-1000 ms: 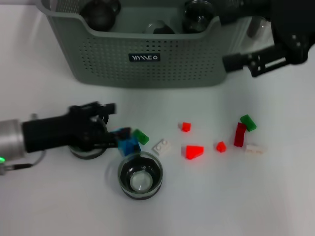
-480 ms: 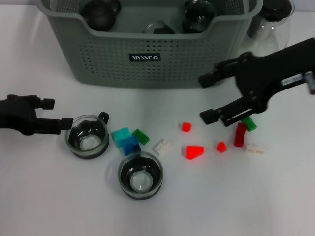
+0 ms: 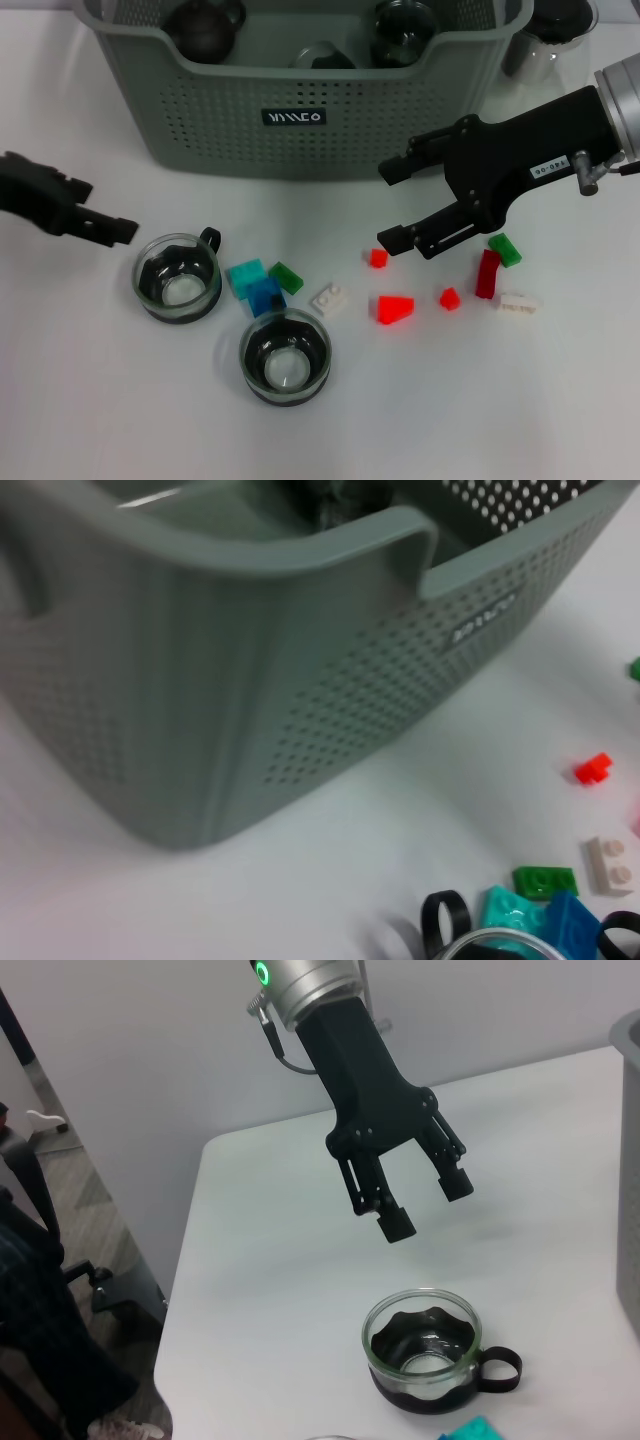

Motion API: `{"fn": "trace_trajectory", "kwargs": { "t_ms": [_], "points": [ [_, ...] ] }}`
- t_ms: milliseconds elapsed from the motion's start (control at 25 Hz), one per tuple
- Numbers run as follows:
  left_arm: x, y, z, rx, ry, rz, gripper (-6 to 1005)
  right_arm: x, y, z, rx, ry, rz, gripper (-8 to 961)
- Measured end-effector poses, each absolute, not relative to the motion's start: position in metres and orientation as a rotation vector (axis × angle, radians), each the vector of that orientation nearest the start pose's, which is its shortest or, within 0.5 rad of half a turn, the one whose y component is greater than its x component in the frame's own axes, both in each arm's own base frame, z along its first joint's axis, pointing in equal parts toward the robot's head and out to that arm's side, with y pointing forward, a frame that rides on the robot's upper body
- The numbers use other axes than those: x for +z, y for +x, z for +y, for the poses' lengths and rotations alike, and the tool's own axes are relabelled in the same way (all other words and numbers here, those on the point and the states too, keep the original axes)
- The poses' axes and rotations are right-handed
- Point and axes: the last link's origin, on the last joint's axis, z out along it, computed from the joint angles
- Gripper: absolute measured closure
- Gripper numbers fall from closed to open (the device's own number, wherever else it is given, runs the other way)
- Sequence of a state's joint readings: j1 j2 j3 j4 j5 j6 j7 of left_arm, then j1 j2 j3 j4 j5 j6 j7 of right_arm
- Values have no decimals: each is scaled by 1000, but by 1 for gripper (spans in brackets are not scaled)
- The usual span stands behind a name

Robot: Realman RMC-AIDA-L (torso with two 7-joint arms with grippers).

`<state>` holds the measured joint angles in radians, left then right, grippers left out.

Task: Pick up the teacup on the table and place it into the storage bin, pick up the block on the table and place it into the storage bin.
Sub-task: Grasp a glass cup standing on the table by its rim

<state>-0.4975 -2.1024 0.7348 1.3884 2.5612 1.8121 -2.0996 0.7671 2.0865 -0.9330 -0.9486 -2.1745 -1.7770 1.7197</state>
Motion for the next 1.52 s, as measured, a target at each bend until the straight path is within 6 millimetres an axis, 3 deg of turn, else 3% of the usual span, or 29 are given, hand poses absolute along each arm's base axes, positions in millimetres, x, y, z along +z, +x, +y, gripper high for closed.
{"fn": "trace_trajectory", "kwargs": {
  "t_ms": [240,280,520,800,1360,1440,1520],
  "points": [
    [73,-232,326,347,-2546,-1093,103,-3,153,356,286,-3175,355,39],
    [61,-227,329,452,-2513,-1088,103,-3,153,357,285,-3172,356,39],
    [38,-224,334,614,-2464,-1045,103,-3,154,358,285,-3162,357,39],
    [20,-228,336,648,-2475,-1045,103,-3,154,359,285,-3154,356,40],
    [1,-236,339,634,-2498,-1083,103,-2,154,361,299,-3137,360,40],
    [0,-236,340,631,-2498,-1082,297,-2,154,362,299,-3132,360,40],
    [-1,-235,340,626,-2494,-1084,354,-2,154,363,299,-3128,359,40]
  ]
}}
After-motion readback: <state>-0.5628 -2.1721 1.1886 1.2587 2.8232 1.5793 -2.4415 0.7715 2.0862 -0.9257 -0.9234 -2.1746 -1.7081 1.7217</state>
